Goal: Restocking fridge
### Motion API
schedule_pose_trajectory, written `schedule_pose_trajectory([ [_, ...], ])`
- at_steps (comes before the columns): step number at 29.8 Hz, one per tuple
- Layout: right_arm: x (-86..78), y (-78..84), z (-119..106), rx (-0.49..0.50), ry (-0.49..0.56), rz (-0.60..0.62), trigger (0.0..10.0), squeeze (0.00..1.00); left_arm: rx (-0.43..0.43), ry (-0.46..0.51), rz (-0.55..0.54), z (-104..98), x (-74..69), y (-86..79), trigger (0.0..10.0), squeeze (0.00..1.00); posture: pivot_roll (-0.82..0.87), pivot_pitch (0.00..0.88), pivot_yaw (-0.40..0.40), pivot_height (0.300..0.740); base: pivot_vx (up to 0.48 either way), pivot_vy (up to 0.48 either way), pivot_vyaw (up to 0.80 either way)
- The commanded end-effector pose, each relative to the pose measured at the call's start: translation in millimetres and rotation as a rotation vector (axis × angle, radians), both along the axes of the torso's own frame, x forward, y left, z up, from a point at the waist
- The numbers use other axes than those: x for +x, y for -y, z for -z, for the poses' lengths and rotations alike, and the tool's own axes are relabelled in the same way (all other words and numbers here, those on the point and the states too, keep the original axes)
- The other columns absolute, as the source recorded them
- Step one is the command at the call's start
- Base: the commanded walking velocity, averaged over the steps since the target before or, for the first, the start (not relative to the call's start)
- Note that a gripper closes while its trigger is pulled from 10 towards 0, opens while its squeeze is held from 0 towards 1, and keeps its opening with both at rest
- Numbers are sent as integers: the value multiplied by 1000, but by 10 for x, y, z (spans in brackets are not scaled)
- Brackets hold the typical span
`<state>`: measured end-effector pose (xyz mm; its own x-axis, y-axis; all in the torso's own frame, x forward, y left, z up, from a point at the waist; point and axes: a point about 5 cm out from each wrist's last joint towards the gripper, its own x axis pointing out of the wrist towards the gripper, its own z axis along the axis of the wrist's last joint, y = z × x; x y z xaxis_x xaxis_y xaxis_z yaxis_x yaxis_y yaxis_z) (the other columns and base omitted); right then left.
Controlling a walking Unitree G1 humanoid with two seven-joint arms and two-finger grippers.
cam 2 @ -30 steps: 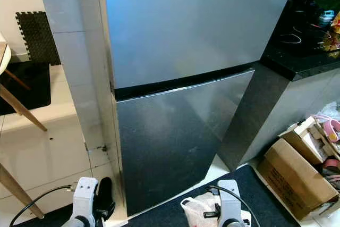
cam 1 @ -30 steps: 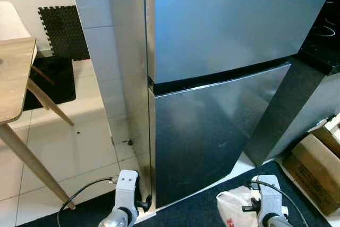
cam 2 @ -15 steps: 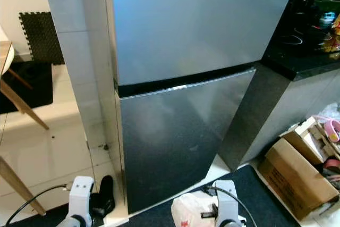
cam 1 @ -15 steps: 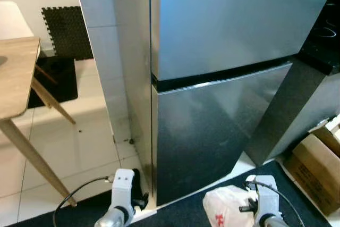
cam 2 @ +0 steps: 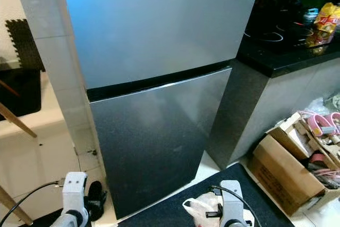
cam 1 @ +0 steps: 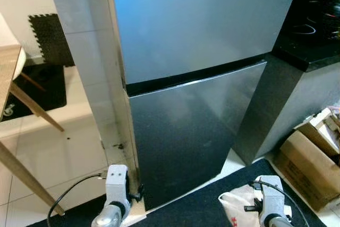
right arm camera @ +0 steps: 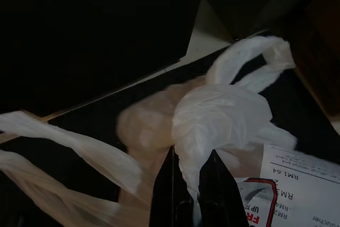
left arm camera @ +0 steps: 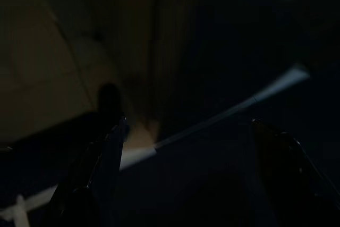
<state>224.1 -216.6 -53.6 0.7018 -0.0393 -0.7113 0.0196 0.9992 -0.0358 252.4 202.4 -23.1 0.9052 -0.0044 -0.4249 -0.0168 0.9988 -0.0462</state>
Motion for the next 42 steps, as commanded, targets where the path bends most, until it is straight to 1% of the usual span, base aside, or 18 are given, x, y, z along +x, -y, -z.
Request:
schedule_pose_trajectory([
  [1, -6, 10, -2, 1, 11, 8, 10000, 0, 29, 33, -21, -59, 31, -95, 10000, 0, -57, 2, -48, 740, 0, 0, 0],
  [2, -9, 13, -1, 1, 11, 9, 10000, 0, 35, 43, -24, -79, 46, -111, 10000, 0, -57, 2, -48, 740, 0, 0, 0],
  [3, -13, 20, 0, 0, 11, 11, 10000, 0, 44, 85, -22, -154, 104, -151, 2039, 0, -57, 3, -50, 740, 0, 0, 0],
  [4, -14, 25, 0, -1, 11, 12, 10000, 0, 49, 112, -20, -204, 142, -175, 2039, 0, -57, 3, -50, 740, 0, 0, 0],
  [5, -17, 31, 0, -2, 11, 13, 10000, 0, 42, 152, -23, -280, 199, -212, 0, 0, -57, 3, -50, 740, 0, 0, 0],
  [16, -20, 73, -8, -11, 12, 19, 10000, 0, 6, 351, 167, -802, 588, -266, 0, 0, -74, 17, -54, 740, 0, 0, 0],
  [17, -25, 82, -7, -12, 12, 21, 10000, 0, 18, 361, 205, -864, 630, -276, 0, 102, -77, 20, -53, 740, 0, 0, 0],
  [21, -40, 106, -5, -14, 12, 27, 10000, 0, 50, 384, 243, -1007, 717, -342, 39, 129, -82, 24, -52, 740, 0, 0, 0],
  [22, -49, 116, -3, -15, 11, 28, 10000, 0, 56, 390, 242, -1055, 744, -376, 1412, 145, -86, 29, -51, 740, 0, 0, 0],
  [23, -49, 116, -3, -15, 11, 28, 10000, 0, 56, 390, 242, -1055, 744, -376, 1412, 145, -86, 29, -51, 740, 0, 0, 0],
  [24, -61, 129, 0, -16, 10, 30, 10000, 0, 62, 397, 240, -1116, 778, -420, 4627, 157, -90, 35, -51, 740, 0, 0, 0],
  [25, -76, 144, 5, -18, 8, 33, 10000, 0, 63, 401, 241, -1180, 813, -463, 9059, 153, -97, 41, -50, 740, 0, 0, 0],
  [26, -88, 157, 8, -20, 7, 35, 10000, 0, 59, 405, 241, -1237, 846, -495, 10000, 157, -98, 43, -50, 740, 0, 0, 0],
  [35, -129, 235, 6, -30, 9, 47, 10000, 0, 32, 424, 293, -1402, 949, -491, 10000, 208, -120, 71, -46, 740, 0, 0, 0],
  [36, -135, 253, 3, -33, 10, 50, 10000, 0, 36, 425, 308, -1434, 972, -477, 10000, 345, -125, 77, -45, 740, 0, 0, 0],
  [37, -151, 284, 0, -36, 12, 55, 10000, 0, 49, 424, 327, -1483, 1009, -456, 10000, 698, -130, 88, -42, 740, 0, 0, 0],
  [41, -161, 296, 1, -38, 12, 57, 10000, 0, 53, 425, 332, -1505, 1024, -452, 10000, 808, -131, 91, -41, 740, 0, 0, 0],
  [42, -172, 303, 4, -38, 12, 59, 10000, 0, 53, 427, 332, -1531, 1039, -455, 10000, 1000, -134, 95, -41, 740, 0, 0, 0],
])
